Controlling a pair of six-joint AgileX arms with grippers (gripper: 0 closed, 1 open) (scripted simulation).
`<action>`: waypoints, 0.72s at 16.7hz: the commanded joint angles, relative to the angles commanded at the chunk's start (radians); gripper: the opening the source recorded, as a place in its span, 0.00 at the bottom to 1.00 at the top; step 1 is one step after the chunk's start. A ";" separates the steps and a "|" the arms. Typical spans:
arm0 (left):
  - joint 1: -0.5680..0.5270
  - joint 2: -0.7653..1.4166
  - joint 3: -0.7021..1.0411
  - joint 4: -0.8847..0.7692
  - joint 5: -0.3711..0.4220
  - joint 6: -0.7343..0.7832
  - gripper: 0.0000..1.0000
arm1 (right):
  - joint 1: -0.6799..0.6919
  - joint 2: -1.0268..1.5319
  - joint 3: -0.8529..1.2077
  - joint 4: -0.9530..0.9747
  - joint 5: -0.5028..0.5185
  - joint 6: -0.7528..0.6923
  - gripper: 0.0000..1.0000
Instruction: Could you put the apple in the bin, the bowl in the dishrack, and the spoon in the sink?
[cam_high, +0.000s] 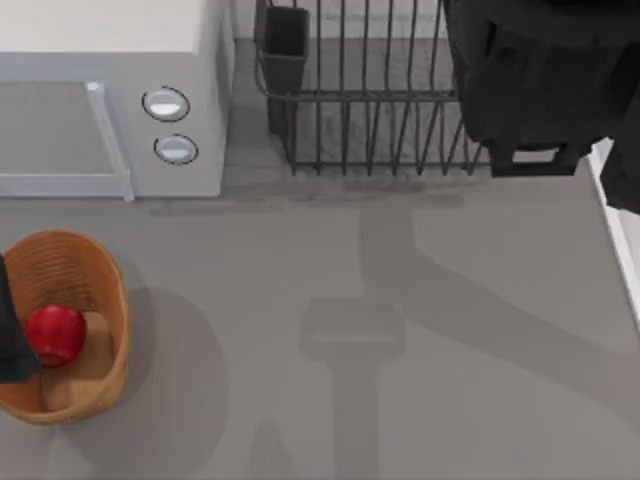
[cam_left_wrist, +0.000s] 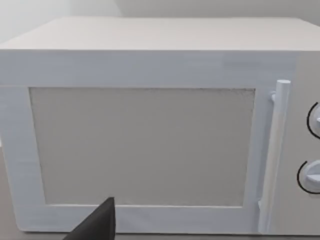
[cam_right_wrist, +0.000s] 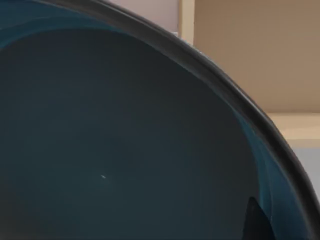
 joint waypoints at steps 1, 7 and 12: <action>0.000 0.000 0.000 0.000 0.000 0.000 1.00 | -0.005 0.012 0.000 0.012 -0.009 0.000 0.00; 0.000 0.000 0.000 0.000 0.000 0.000 1.00 | -0.141 0.252 -0.027 0.285 -0.152 -0.006 0.00; 0.000 0.000 0.000 0.000 0.000 0.000 1.00 | -0.317 0.499 -0.081 0.608 -0.314 -0.014 0.00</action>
